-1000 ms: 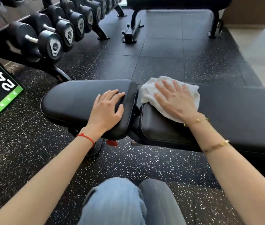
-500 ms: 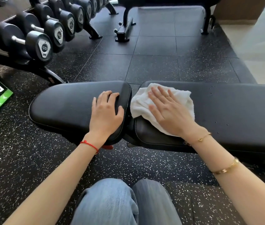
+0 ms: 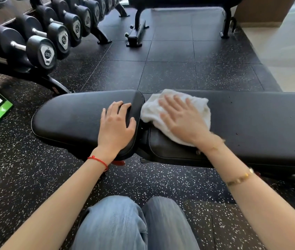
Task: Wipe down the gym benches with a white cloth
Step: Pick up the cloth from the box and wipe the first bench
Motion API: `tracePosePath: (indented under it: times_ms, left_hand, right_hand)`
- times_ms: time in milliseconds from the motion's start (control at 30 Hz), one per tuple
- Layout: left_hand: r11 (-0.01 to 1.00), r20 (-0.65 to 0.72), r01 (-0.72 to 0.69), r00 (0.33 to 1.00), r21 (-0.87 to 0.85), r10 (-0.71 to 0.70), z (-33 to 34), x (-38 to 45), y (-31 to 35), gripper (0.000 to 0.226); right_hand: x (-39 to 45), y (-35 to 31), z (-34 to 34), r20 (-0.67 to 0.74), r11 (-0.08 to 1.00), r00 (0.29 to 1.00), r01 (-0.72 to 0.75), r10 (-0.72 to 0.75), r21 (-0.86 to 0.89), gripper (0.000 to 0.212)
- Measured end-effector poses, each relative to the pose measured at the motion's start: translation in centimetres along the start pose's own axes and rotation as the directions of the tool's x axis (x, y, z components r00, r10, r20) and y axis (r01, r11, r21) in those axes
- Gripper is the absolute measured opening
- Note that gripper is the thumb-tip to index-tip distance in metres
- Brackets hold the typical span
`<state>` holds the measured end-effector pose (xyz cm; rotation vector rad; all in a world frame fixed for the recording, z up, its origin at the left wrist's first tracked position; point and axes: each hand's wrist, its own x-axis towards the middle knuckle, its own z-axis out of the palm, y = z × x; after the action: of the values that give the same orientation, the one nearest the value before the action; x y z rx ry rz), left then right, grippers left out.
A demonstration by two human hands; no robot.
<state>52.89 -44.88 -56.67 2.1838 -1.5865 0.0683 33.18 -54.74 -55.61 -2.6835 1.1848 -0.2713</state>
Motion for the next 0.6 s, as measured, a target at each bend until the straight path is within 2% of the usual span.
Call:
tracePosePath:
  times_ms: [67,100,233,333,400,533,600]
  left_hand:
    - [1.0,-0.004,-0.004,1.0,-0.003,0.004,0.0,0.0,-0.1,0.048]
    - [1.0,-0.005,-0.007,1.0,-0.002,0.007,0.0,0.0,-0.1,0.048]
    - [1.0,-0.014,-0.002,1.0,-0.002,0.002,0.2,-0.2,0.0,0.048]
    - [1.0,-0.019,0.001,1.0,0.005,-0.001,0.3,-0.1,0.2,0.048]
    - [1.0,-0.022,0.004,1.0,0.006,-0.004,0.4,-0.1,0.1,0.048]
    - [1.0,-0.025,0.0,1.0,0.01,0.0,0.5,0.0,-0.3,0.048]
    - [1.0,-0.024,-0.004,1.0,0.014,0.005,0.5,0.0,-0.4,0.048]
  right_hand:
    - [-3.6,0.4,0.2,-0.009,0.995,0.998,0.07,-0.07,0.069,0.057]
    - [-5.0,1.2,0.0,-0.01,0.995,0.998,0.06,-0.06,0.085,0.058]
    - [-3.1,6.5,-1.6,-0.009,0.988,0.988,-0.155,0.156,0.024,0.053]
    - [1.4,5.4,-2.1,0.02,0.965,0.965,-0.262,0.262,0.006,0.053]
    - [1.9,2.8,-1.4,0.015,0.978,0.978,-0.21,0.209,0.015,0.053]
    - [-4.8,0.7,-0.1,-0.03,0.999,0.999,0.031,-0.03,0.038,0.056]
    - [-7.2,2.5,-0.5,-0.021,0.999,1.0,0.022,-0.021,0.047,0.058]
